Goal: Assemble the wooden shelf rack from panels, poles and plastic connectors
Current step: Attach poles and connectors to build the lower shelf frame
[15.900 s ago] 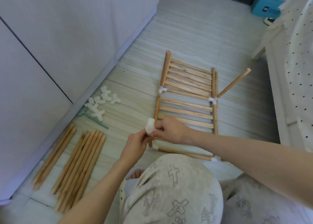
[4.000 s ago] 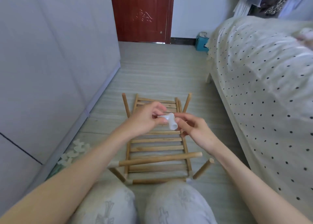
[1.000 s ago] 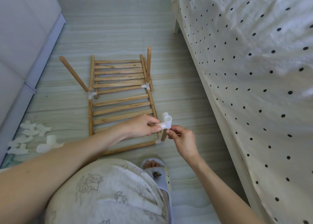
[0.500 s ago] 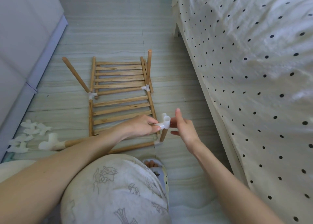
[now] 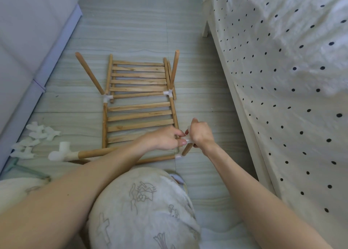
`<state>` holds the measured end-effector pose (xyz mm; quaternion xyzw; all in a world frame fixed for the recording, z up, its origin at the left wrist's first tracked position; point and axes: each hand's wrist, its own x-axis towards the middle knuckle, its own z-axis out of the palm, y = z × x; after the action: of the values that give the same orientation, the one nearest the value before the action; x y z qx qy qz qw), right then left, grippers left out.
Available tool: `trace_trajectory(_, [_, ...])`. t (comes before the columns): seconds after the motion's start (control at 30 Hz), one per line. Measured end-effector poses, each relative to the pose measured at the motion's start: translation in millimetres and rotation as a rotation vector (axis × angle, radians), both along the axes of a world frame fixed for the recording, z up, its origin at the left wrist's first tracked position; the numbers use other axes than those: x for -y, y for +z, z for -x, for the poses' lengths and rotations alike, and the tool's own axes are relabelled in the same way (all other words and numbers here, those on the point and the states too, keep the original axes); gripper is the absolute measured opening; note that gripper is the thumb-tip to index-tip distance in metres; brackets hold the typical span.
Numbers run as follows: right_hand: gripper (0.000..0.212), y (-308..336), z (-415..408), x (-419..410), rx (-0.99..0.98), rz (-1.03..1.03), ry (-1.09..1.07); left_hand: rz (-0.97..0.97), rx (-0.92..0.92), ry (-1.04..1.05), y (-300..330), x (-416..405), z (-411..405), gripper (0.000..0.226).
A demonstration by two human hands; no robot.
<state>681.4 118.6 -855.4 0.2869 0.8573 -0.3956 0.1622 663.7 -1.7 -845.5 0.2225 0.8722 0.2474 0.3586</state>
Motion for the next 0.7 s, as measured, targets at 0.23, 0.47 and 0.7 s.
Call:
trace_trajectory(0.23, [0.035, -23.0, 2.3, -4.7, -0.084, -0.163, 0.035, 0.003, -0.071, 0.037, -14.3, -0.8, 4.8, 0.038])
trace_trajectory(0.47, [0.047, -22.0, 7.5, -4.3, -0.054, -0.132, 0.03, 0.0, -0.137, -0.025, -20.2, 3.0, 7.0, 0.024])
trace_trajectory(0.7, [0.041, -5.6, 4.6, -12.5, 0.092, 0.325, -0.044, 0.001, -0.184, -0.025, -20.6, 37.7, 3.5, 0.015])
